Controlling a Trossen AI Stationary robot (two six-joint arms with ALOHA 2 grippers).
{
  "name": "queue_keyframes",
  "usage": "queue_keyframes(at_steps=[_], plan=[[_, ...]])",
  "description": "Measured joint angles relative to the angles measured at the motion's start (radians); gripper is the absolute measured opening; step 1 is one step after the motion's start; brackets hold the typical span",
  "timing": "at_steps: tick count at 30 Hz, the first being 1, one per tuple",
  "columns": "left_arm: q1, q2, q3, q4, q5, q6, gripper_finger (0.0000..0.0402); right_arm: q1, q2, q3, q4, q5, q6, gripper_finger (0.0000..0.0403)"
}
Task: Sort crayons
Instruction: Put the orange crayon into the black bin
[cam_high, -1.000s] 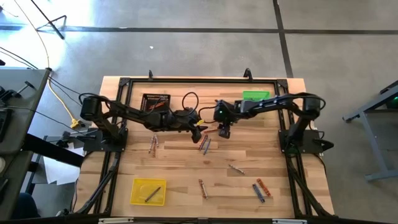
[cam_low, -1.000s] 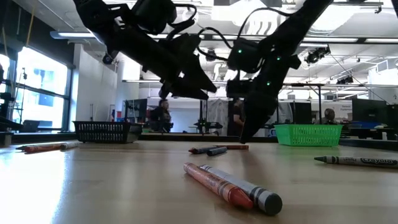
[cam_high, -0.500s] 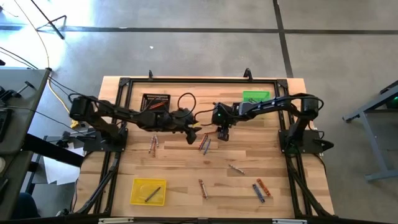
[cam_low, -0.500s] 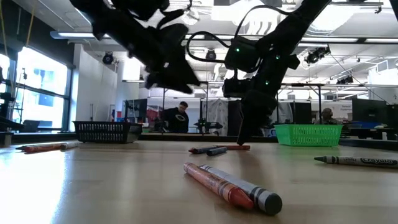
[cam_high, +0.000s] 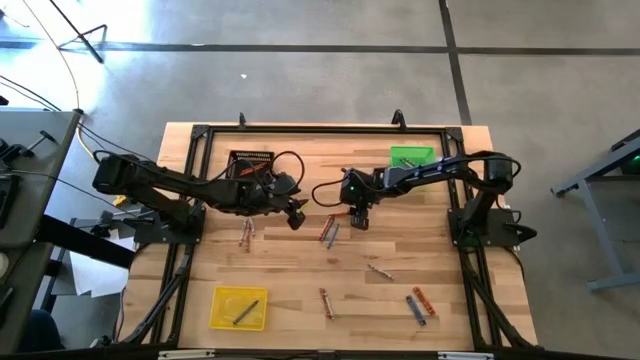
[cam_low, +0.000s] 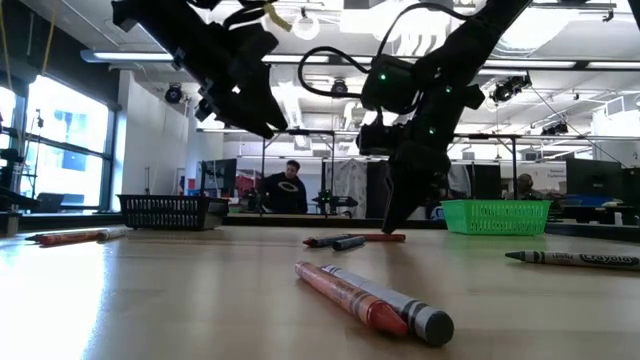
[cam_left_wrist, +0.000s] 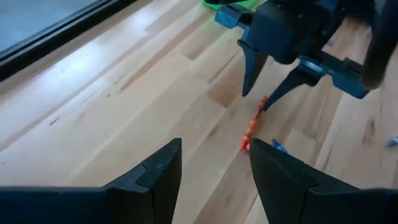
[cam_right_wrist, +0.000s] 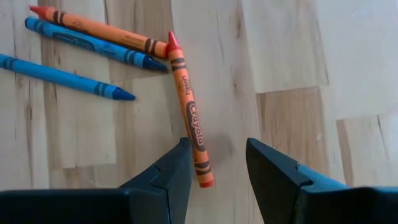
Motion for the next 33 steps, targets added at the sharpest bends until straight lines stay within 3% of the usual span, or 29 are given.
queue_keyframes(at_steps=[13, 19, 27, 33], plan=[[-0.001, 0.000, 0.000, -0.028, -0.003, -0.008, 0.0177, 0.032, 0.006, 0.000, -0.022, -0.014, 0.034, 0.0146], [-0.001, 0.001, 0.000, -0.039, -0.003, -0.008, 0.0177, 0.055, 0.013, -0.001, -0.022, 0.093, 0.032, 0.0141], [-0.001, 0.001, 0.000, -0.045, -0.003, -0.008, 0.0177, 0.054, 0.038, 0.003, -0.017, 0.108, 0.046, 0.0074], [-0.001, 0.001, 0.000, -0.050, -0.003, -0.008, 0.0177, 0.049, 0.085, 0.008, -0.015, 0.037, 0.046, 0.0011]])
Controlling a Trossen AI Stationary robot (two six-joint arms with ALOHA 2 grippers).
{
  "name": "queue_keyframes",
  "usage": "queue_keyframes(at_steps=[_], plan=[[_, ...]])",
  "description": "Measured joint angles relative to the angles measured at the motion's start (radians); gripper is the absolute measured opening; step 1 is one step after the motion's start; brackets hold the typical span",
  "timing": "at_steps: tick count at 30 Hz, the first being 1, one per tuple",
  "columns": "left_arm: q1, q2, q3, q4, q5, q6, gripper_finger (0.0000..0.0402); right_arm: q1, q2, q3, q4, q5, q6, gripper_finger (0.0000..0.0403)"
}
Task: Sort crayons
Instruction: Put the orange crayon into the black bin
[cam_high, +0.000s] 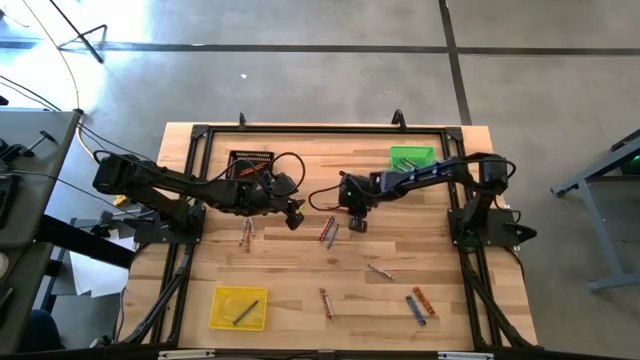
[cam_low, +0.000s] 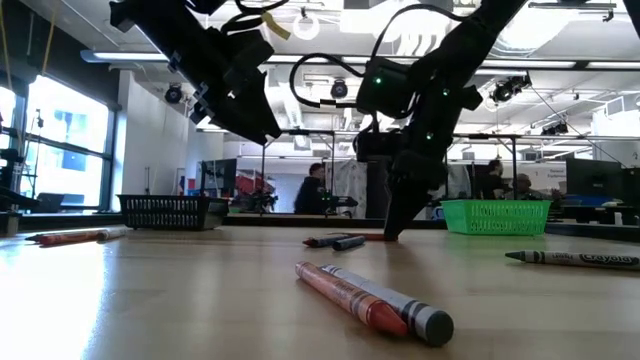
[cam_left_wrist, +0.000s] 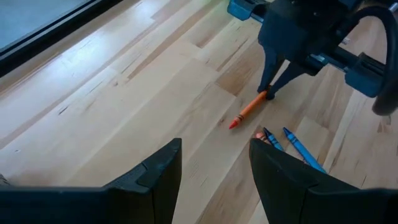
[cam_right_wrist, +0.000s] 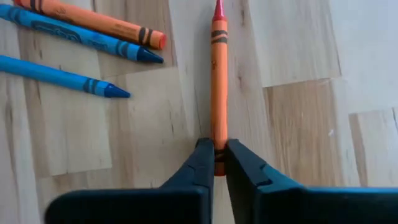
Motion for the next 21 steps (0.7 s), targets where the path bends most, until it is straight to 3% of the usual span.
queue_keyframes(at_steps=[21], plan=[[0.000, 0.000, 0.000, -0.030, -0.018, 0.000, 0.0177, -0.097, -0.132, -0.013, -0.010, -0.033, 0.025, 0.0001]])
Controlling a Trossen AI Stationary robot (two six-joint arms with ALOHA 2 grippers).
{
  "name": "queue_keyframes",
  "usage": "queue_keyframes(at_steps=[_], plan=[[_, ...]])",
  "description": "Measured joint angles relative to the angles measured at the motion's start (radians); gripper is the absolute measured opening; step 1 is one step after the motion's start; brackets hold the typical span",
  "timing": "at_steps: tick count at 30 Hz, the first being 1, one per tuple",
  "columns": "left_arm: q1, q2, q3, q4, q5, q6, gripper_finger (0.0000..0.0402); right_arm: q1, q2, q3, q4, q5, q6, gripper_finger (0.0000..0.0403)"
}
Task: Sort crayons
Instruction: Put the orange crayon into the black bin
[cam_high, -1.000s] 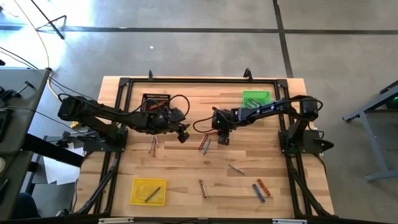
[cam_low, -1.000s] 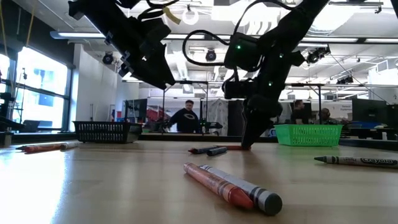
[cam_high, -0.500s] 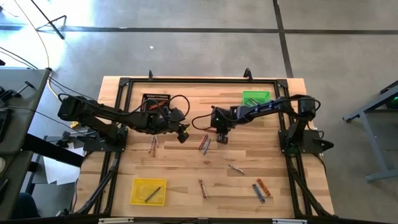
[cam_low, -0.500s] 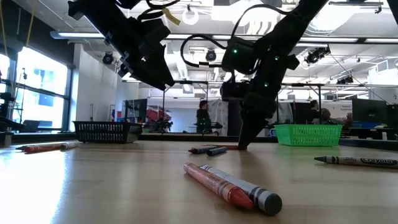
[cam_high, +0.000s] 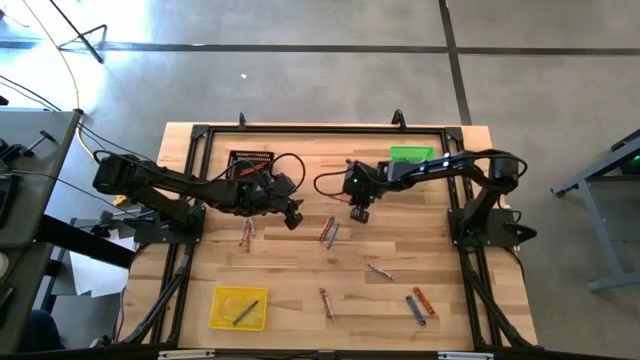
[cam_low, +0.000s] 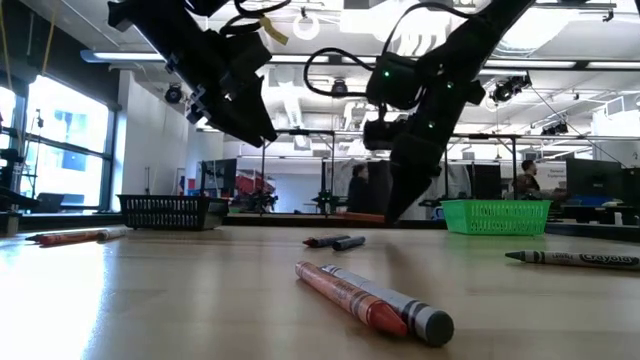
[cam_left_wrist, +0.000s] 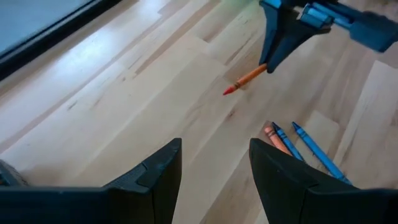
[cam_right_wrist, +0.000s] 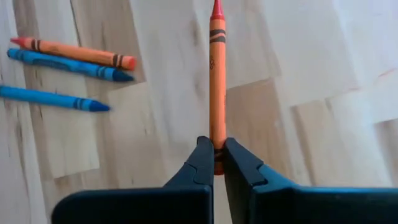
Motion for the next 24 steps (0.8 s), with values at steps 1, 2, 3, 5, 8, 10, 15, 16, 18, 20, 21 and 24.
queue_keyframes(at_steps=[1, 2, 3, 5, 8, 10, 15, 16, 18, 20, 21, 24], plan=[[0.000, 0.000, 0.000, -0.004, -0.010, 0.000, 0.0177, -0.007, -0.005, 0.001, 0.002, 0.000, -0.001, 0.0001], [0.000, 0.000, 0.000, -0.009, -0.026, 0.000, 0.0177, -0.015, -0.010, 0.001, 0.003, 0.000, -0.002, 0.0001], [0.000, 0.000, 0.000, -0.013, -0.041, 0.000, 0.0177, -0.023, -0.016, 0.001, 0.001, 0.000, -0.003, 0.0001], [0.000, 0.000, 0.000, -0.025, -0.066, 0.000, 0.0177, -0.041, -0.033, 0.001, 0.002, 0.003, -0.019, 0.0001], [0.000, 0.000, -0.003, -0.044, -0.094, -0.012, 0.0177, -0.070, -0.073, 0.002, -0.005, 0.007, -0.029, 0.0001], [0.000, -0.001, -0.025, -0.030, -0.108, -0.029, 0.0177, -0.092, -0.110, 0.002, -0.020, 0.007, -0.042, 0.0001], [0.000, 0.000, -0.138, 0.154, -0.130, -0.066, 0.0177, -0.133, -0.189, 0.003, -0.018, 0.006, -0.049, 0.0000], [0.000, 0.000, -0.170, 0.235, -0.130, -0.047, 0.0177, -0.138, -0.198, 0.003, -0.003, 0.004, -0.052, 0.0000], [0.000, 0.001, -0.241, 0.460, -0.117, 0.018, 0.0177, -0.141, -0.206, 0.003, 0.029, -0.023, -0.053, 0.0000], [0.000, 0.001, -0.312, 0.733, -0.065, 0.115, 0.0177, -0.140, -0.205, 0.003, 0.074, -0.082, -0.056, 0.0000], [0.002, 0.003, -0.347, 0.864, -0.034, 0.156, 0.0177, -0.138, -0.205, 0.003, 0.095, -0.111, -0.058, 0.0000], [0.005, 0.007, -0.437, 1.125, 0.003, 0.224, 0.0177, -0.127, -0.201, 0.003, 0.147, -0.165, -0.064, 0.0000]])
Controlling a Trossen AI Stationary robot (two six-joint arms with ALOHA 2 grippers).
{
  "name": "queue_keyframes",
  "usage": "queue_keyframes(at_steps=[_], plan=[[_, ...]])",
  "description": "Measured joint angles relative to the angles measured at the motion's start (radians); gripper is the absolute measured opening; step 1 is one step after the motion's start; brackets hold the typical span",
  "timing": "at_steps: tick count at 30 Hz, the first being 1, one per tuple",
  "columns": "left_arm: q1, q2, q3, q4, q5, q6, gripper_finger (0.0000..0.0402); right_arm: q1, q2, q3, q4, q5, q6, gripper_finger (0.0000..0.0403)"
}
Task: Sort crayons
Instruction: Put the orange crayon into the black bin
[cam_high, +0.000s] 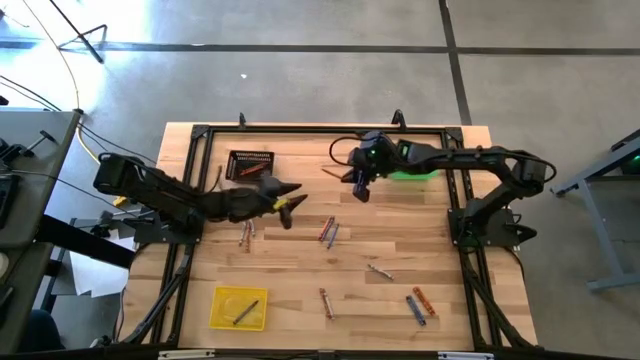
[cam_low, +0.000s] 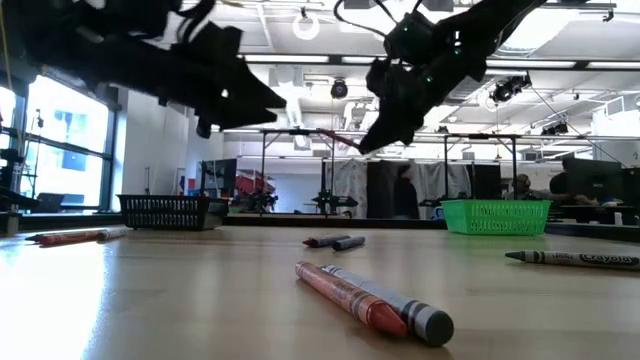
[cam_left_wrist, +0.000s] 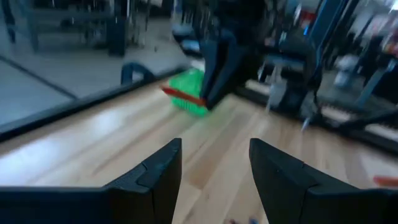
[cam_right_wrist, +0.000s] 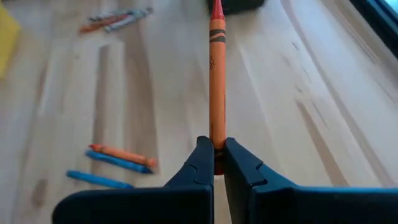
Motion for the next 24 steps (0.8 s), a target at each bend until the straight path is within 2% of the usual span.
queue_keyframes(at_steps=[3, 8, 12, 19, 24], plan=[[0.001, 0.000, -0.050, 0.103, -0.003, 0.011, 0.0177, 0.012, 0.000, 0.000, 0.063, -0.031, -0.002, 0.0000], [-0.003, 0.000, -0.057, 0.131, -0.001, 0.032, 0.0177, 0.059, 0.000, 0.000, 0.173, -0.095, -0.008, 0.0000], [-0.005, 0.000, -0.057, 0.163, 0.011, 0.094, 0.0177, 0.099, 0.000, 0.000, 0.230, -0.100, -0.030, 0.0000], [-0.005, 0.000, -0.056, 0.209, 0.155, 0.161, 0.0177, 0.143, 0.000, 0.000, 0.282, -0.090, -0.036, 0.0000], [0.000, 0.000, -0.056, 0.216, 0.158, 0.160, 0.0177, 0.144, 0.000, 0.000, 0.342, -0.089, -0.036, 0.0000]])
